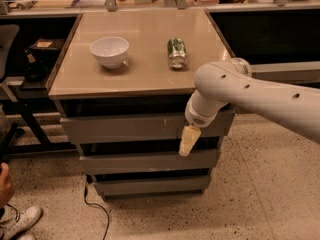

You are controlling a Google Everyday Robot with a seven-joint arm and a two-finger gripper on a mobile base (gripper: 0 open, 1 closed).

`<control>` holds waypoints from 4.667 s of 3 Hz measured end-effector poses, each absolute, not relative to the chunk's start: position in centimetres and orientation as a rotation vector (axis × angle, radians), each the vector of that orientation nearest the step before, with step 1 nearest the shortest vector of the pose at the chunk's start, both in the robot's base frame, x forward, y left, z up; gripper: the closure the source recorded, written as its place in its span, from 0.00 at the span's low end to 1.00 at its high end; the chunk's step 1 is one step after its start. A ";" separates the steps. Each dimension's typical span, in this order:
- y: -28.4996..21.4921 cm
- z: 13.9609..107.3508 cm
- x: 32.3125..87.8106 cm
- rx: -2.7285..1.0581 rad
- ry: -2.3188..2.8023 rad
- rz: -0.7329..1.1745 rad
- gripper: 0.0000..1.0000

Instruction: Open top drawer

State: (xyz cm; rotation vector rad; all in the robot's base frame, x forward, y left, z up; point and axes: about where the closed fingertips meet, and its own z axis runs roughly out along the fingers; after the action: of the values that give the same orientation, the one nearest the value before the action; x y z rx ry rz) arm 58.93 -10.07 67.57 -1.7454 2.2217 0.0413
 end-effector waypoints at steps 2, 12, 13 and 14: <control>-9.3 65.0 59.5 -1.761 2.210 0.098 0.00; -13.3 67.7 42.7 -1.754 2.429 0.355 0.00; -14.3 70.6 38.7 -1.728 2.476 0.370 0.00; -15.0 72.0 36.2 -1.709 2.506 0.362 0.00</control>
Offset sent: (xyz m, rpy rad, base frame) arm 0.0058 0.0121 -0.0382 0.0453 0.0409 0.0325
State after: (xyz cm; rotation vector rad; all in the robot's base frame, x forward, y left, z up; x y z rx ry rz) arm 36.17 -14.99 72.03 -1.7087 2.5055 0.3624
